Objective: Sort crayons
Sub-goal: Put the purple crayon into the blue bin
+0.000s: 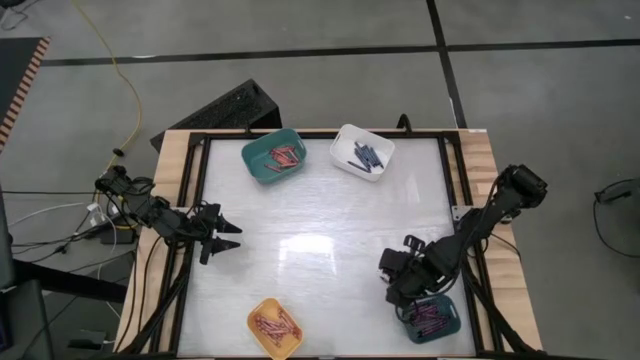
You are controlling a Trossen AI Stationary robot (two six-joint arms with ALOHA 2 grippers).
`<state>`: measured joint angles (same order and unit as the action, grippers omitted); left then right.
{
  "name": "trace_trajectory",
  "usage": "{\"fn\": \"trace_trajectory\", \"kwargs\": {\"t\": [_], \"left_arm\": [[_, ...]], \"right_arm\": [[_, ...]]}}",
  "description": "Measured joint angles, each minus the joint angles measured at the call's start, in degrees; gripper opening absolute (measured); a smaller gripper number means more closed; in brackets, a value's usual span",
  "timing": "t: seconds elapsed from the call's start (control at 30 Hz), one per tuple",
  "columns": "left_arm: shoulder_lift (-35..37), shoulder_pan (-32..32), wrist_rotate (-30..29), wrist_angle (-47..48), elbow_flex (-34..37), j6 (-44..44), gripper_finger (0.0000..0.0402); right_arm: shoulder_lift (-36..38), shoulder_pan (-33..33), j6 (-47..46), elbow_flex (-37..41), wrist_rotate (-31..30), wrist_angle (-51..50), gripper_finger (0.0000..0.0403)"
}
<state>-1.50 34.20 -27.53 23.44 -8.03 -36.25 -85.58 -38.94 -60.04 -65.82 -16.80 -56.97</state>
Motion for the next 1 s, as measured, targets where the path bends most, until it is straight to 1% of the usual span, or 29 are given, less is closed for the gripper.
{"fn": "trace_trajectory", "kwargs": {"t": [0.1,0.23,0.3,0.57,0.8,1.0], "left_arm": [[0.0,0.0,0.0,0.0,0.0,0.0,0.0228],[0.0,0.0,0.0,0.0,0.0,0.0,0.0228],[0.0,0.0,0.0,0.0,0.0,0.0,0.0228],[0.0,0.0,0.0,0.0,0.0,0.0,0.0228],[0.0,0.0,0.0,0.0,0.0,0.0,0.0228],[0.0,0.0,0.0,0.0,0.0,0.0,0.0228]], "right_arm": [[0.0,0.9,0.1,0.0,-0.8,0.0,0.0129],[0.0,1.3,0.1,0.0,-5.7,0.0,0.0129],[0.0,1.7,0.1,0.0,-7.0,0.0,0.0129],[0.0,2.0,0.1,0.0,-6.2,-0.5,0.0140],[0.0,3.7,0.1,0.0,-7.6,-2.1,0.0163],[0.0,5.1,0.1,0.0,-8.9,-2.8,0.0169]]}}
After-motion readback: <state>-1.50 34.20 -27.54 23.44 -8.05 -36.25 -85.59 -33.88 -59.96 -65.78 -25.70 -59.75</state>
